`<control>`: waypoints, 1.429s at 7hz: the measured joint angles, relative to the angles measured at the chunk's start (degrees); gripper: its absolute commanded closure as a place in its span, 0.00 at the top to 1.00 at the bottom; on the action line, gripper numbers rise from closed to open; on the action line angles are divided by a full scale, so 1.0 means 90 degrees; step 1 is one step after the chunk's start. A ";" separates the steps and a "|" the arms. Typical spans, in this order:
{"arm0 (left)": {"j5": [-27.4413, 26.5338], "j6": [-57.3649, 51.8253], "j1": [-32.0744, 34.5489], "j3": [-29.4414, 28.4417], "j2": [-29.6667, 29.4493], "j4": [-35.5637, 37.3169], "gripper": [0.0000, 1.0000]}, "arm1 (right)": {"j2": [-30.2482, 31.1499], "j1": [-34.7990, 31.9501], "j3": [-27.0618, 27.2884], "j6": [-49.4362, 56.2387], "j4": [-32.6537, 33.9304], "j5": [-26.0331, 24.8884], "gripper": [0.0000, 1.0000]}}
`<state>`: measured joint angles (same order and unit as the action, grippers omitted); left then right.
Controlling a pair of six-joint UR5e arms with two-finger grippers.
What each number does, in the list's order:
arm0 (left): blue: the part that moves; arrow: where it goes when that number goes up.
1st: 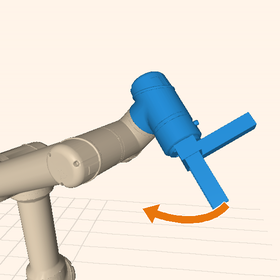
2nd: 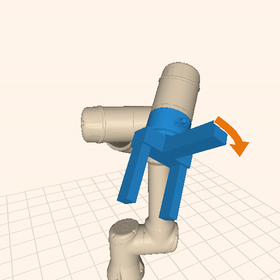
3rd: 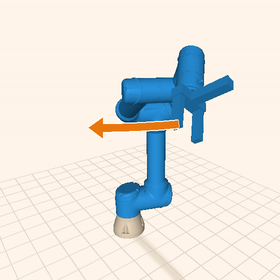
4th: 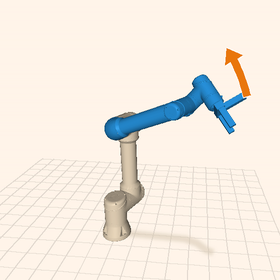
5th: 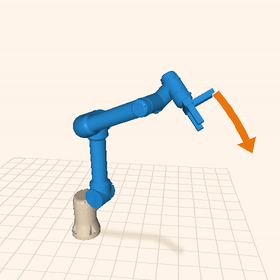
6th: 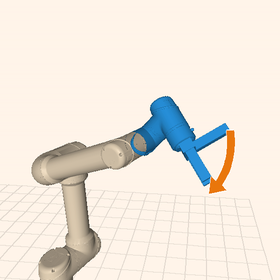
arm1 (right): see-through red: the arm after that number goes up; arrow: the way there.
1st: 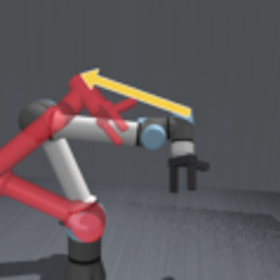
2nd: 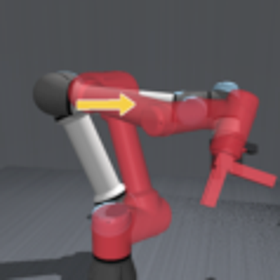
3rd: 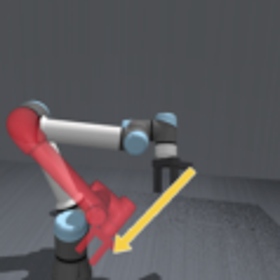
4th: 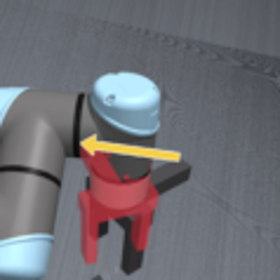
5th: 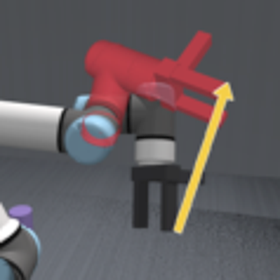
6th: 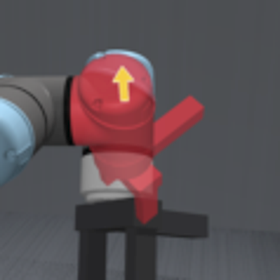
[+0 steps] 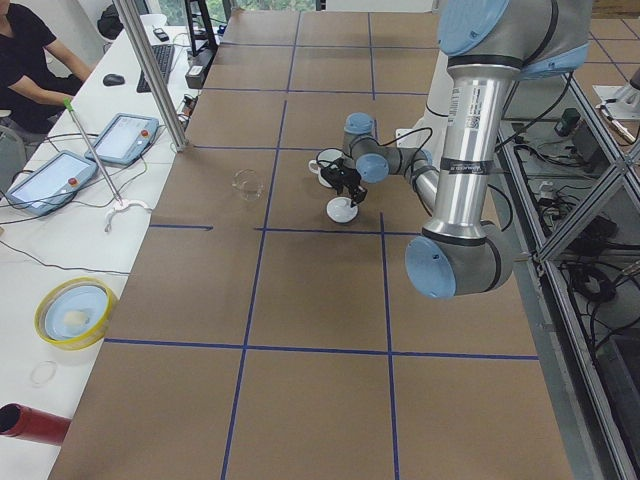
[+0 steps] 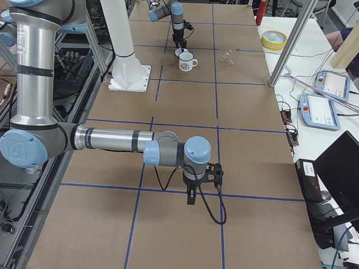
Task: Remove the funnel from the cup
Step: 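Lower the left gripper and grasp the white lid's knob, then lift the lid and carry it over the white mug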
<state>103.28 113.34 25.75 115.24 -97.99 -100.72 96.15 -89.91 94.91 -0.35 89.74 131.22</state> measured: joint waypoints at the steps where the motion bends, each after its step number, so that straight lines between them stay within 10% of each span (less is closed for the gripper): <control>1: -0.0001 -0.0044 0.0008 0.0004 0.0028 0.0000 0.72 | 0.0000 0.0000 -0.0001 0.0000 0.0000 0.0000 1.00; 3: -0.0007 -0.0143 0.0024 -0.0005 0.0049 0.0000 0.54 | 0.0000 0.0000 -0.0003 0.0000 0.0000 0.0000 1.00; 5: -0.0069 -0.0162 0.0024 -0.0054 0.0055 -0.0006 0.00 | 0.0000 0.0000 -0.0003 0.0000 0.0000 0.0000 1.00; 10: -0.0110 -0.0179 0.0697 0.0623 -0.0045 0.0443 0.00 | 0.0000 0.0000 0.0001 0.0000 0.0000 0.0000 1.00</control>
<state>102.28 111.72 32.02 120.85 -98.39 -96.74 96.15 -89.91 94.92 -0.35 89.74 131.22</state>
